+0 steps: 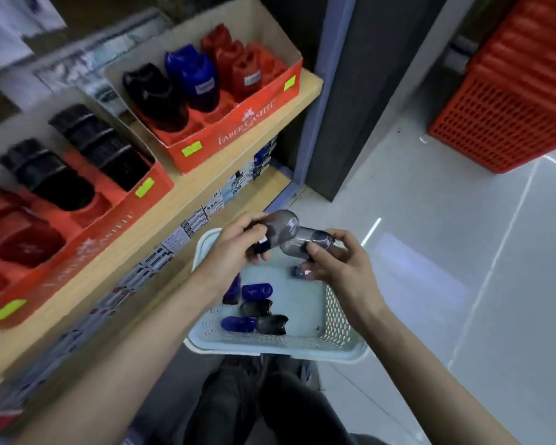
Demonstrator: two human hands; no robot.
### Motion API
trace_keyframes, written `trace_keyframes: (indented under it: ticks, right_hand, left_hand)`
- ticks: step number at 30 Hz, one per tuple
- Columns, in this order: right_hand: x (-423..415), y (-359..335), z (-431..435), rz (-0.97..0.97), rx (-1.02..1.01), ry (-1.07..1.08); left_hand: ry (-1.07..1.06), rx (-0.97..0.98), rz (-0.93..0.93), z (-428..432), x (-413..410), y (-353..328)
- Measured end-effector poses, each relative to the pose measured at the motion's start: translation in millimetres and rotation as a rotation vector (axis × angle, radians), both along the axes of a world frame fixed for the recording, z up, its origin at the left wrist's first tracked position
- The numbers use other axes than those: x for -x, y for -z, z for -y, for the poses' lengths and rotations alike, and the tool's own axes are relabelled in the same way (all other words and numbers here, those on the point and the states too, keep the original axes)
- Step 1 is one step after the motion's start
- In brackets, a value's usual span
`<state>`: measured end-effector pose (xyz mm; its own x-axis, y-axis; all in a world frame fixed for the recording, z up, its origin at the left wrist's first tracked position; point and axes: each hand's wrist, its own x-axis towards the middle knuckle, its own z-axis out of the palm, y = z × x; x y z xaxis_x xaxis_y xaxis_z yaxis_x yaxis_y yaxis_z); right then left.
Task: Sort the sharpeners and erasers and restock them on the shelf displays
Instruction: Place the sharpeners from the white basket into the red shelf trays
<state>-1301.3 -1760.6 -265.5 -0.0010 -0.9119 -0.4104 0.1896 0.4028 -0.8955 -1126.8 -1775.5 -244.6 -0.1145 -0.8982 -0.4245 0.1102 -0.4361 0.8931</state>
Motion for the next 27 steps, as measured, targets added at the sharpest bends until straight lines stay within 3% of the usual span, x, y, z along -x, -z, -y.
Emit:
trace_keyframes:
  ticks: [9, 15, 21, 25, 27]
  right_hand:
    - [-2.6, -71.5, 7.5, -0.044, 0.167, -0.061]
    - [-7.6, -118.5, 65.2, -0.174, 0.401, -0.118]
    - [-23.5, -160.3, 150.4, -0.559, 0.646, -0.255]
    - [-58.4, -170.4, 160.1, -0.794, 0.79, -0.585]
    - [-76.3, -164.9, 156.0, -0.836, 0.849, -0.65]
  left_hand:
    - [-0.107, 0.209, 0.131, -2.9, -2.4, -66.7]
    - [-0.232, 0.493, 0.414, 17.2, -23.2, -108.1]
    - [-0.39, 0.606, 0.636, 46.2, -47.7, -133.4]
    - [-0.491, 0.583, 0.873, 56.5, -63.9, -141.4]
    - [-0.462, 0.545, 0.968, 53.2, -70.0, -139.5]
